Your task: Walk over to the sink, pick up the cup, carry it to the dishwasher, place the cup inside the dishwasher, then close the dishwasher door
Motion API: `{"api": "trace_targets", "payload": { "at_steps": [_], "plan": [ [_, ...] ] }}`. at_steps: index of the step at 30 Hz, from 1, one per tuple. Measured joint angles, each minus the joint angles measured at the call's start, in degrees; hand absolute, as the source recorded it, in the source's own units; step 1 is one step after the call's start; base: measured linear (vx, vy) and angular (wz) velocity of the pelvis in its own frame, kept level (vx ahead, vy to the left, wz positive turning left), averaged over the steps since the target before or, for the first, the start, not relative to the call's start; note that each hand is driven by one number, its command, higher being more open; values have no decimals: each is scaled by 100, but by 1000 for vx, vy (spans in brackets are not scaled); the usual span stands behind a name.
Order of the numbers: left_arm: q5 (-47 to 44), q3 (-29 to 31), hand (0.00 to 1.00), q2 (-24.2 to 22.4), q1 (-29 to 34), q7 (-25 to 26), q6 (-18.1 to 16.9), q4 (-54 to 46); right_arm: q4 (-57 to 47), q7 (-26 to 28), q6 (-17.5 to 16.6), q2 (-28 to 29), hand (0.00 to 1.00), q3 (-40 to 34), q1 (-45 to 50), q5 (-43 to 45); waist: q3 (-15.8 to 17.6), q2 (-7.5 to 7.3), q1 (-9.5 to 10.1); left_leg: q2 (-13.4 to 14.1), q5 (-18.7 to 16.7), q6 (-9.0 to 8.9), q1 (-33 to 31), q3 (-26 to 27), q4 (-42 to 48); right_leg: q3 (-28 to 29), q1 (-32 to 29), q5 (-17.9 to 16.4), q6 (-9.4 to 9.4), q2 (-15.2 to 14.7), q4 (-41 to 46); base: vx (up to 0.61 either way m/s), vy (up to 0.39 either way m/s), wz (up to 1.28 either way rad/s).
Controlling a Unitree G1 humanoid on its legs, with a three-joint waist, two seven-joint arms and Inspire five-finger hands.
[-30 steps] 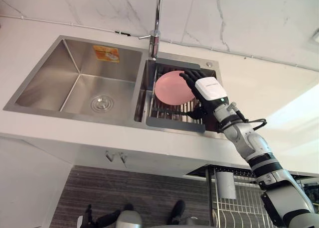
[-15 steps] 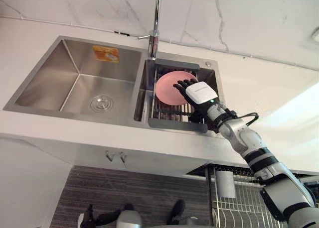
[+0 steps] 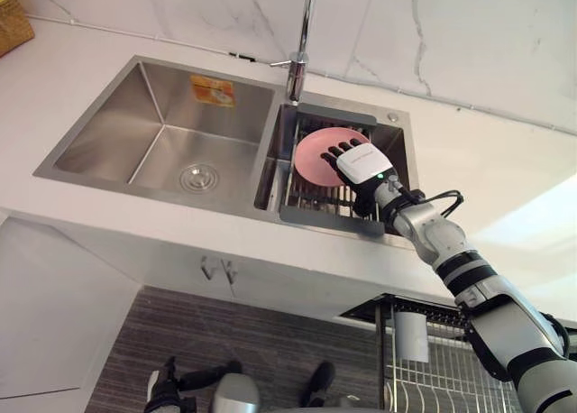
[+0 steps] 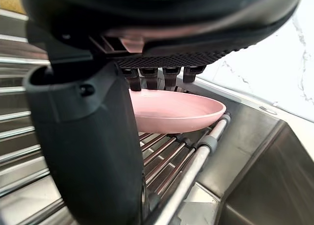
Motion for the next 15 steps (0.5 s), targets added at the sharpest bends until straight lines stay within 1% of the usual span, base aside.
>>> {"api": "trace_targets", "payload": {
  "at_steps": [4, 9, 15],
  "plan": [
    [0, 1, 100, 5, -111, 0, -4, 6, 86, -181, 176, 5, 0, 29, -28, -116, -3, -3, 100, 31, -35, -22, -80, -7, 113, 6, -22, -9, -12, 30, 0, -24, -1, 0],
    [0, 1, 100, 11, -121, 10, -6, 7, 250, -495, 248, 124, 0, 39, -42, -235, -14, -10, 115, 83, -56, -51, -126, -5, 162, 17, -39, -32, -43, 78, 0, -12, -5, -1],
    [-16, 3, 100, 30, -133, 30, -40, 16, 254, -1196, 566, 337, 0, 45, 44, -233, -14, -9, 92, 167, -73, -99, -172, 74, 196, 89, -122, -68, -93, 170, 1, -13, -15, -8]
  ]
}}
